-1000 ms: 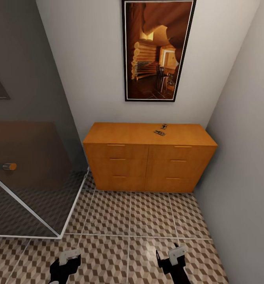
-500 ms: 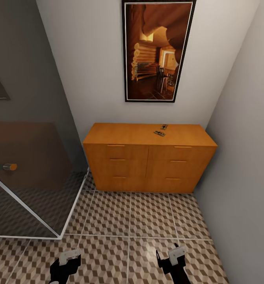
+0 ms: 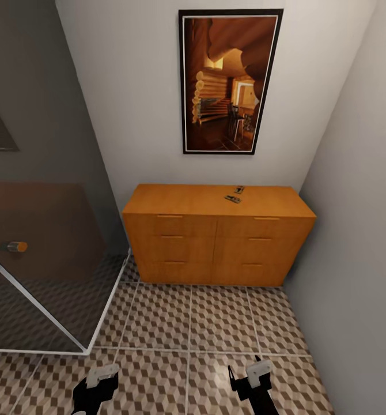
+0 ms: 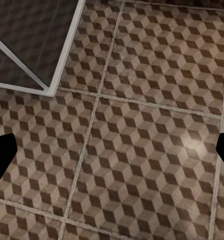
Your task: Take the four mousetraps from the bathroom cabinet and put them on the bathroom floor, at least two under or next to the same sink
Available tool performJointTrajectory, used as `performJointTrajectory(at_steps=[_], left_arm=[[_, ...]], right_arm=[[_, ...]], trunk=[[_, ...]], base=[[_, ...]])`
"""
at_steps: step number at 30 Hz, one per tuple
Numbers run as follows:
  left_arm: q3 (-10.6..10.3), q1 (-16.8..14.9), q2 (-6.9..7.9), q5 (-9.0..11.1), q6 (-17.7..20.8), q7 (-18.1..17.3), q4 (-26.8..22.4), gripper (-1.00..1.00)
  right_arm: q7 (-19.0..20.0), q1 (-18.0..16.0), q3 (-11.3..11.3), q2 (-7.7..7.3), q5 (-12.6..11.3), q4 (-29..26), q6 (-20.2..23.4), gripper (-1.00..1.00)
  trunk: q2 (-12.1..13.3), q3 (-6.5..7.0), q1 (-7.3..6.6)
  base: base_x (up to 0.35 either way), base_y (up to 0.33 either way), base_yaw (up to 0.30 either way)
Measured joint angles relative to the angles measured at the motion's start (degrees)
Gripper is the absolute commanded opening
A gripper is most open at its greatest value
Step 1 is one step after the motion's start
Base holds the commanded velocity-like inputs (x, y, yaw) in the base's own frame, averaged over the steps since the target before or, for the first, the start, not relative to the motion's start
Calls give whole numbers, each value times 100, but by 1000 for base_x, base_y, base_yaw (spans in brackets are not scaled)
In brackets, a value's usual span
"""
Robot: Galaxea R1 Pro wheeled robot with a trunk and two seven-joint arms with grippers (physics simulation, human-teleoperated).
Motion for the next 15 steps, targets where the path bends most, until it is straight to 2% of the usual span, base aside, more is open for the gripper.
performJointTrajectory(at_steps=[15], left_arm=[[0, 8, 0, 0, 0, 0, 0, 100]], right_arm=[[0, 0, 2, 0, 0, 0, 2, 100]], trunk=[[0, 143, 0]], base=[[0, 0, 0]])
